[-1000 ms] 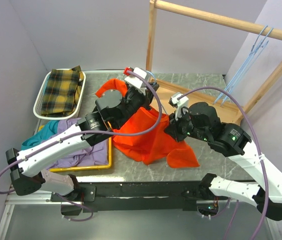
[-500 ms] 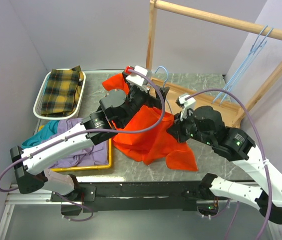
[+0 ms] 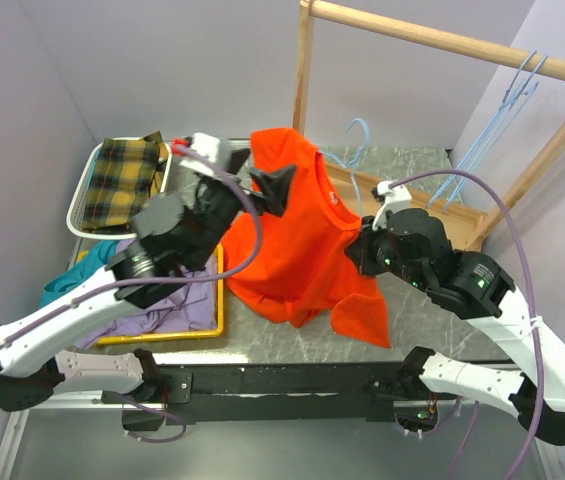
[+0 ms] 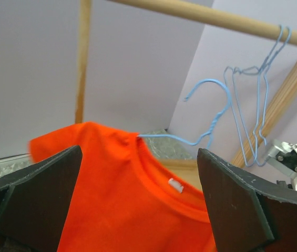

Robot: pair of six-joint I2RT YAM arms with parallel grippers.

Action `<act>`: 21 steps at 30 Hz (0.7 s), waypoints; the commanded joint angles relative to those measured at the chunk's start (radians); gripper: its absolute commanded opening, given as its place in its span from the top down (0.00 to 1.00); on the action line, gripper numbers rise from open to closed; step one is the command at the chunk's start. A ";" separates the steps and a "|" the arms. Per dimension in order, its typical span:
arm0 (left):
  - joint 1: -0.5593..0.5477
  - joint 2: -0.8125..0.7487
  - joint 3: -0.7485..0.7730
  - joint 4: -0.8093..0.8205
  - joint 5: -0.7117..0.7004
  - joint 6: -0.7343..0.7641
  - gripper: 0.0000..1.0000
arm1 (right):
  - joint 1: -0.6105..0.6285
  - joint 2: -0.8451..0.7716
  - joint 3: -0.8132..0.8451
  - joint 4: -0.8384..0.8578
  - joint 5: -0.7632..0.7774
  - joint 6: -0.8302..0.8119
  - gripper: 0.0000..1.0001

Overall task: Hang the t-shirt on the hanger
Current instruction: Place the hanger at the clothesline.

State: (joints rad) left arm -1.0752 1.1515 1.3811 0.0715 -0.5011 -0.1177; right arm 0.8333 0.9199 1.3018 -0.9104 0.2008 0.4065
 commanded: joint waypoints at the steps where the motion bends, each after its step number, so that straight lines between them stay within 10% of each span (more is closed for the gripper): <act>1: -0.002 -0.065 -0.028 0.036 -0.082 -0.034 0.04 | -0.003 -0.012 0.103 -0.022 0.187 0.095 1.00; 13: -0.002 -0.127 -0.063 0.016 -0.134 -0.074 0.04 | -0.042 0.106 0.373 -0.189 0.403 0.170 1.00; 21: -0.002 -0.147 -0.068 -0.038 -0.142 -0.138 0.04 | -0.195 0.322 0.629 -0.223 0.237 0.095 1.00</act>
State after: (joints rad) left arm -1.0752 1.0336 1.3121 0.0540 -0.6258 -0.2039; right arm 0.7021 1.1721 1.8259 -1.1572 0.4973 0.5476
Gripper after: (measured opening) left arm 0.966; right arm 0.036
